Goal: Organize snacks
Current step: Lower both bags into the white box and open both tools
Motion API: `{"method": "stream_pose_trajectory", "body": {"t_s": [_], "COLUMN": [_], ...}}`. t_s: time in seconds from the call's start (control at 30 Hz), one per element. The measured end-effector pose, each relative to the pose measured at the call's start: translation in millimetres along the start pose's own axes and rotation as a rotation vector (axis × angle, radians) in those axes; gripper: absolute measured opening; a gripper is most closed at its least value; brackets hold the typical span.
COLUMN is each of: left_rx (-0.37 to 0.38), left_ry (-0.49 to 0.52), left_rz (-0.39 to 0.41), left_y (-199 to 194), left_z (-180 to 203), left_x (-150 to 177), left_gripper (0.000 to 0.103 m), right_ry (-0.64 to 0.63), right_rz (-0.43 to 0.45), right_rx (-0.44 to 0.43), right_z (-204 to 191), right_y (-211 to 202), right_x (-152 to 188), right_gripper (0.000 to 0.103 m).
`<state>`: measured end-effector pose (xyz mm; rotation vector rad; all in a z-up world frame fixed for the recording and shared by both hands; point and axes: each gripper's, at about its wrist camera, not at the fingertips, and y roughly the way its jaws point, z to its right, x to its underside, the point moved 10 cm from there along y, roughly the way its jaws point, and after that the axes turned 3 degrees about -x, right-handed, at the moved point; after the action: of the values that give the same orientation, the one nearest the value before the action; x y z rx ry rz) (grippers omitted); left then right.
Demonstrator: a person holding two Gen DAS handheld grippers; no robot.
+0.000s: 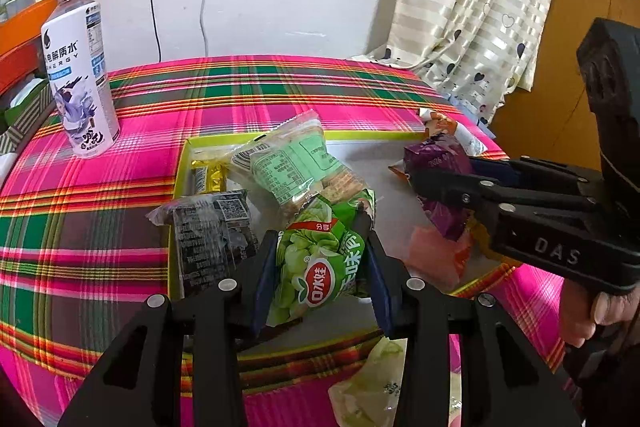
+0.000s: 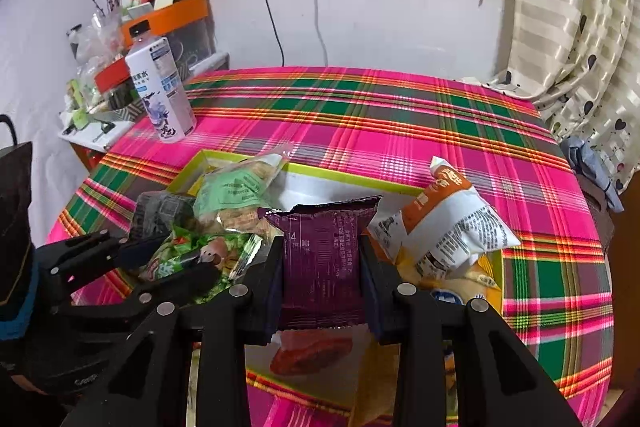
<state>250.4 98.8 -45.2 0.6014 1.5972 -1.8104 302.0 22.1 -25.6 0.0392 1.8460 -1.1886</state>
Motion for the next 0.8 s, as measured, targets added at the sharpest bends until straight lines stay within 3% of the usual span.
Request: {"method": "stream_pose_trajectory", "body": {"t_s": [0.37,0.8], "left_rx": [0.025,-0.008], "left_ry": [-0.004,-0.011], "left_rz": [-0.018,0.058], "left_y": [0,-33], "left_z": [1,-6], "left_x": [3,-6], "left_gripper": [0.044,0.047], "right_ry": [0.01,0.046], "right_rz": [0.019,0.062], "right_rx": [0.001,0.0], "right_z": [4,5], "right_y": [0,-42], "right_x": [-10,7], "right_gripper": [0.036,0.036]}}
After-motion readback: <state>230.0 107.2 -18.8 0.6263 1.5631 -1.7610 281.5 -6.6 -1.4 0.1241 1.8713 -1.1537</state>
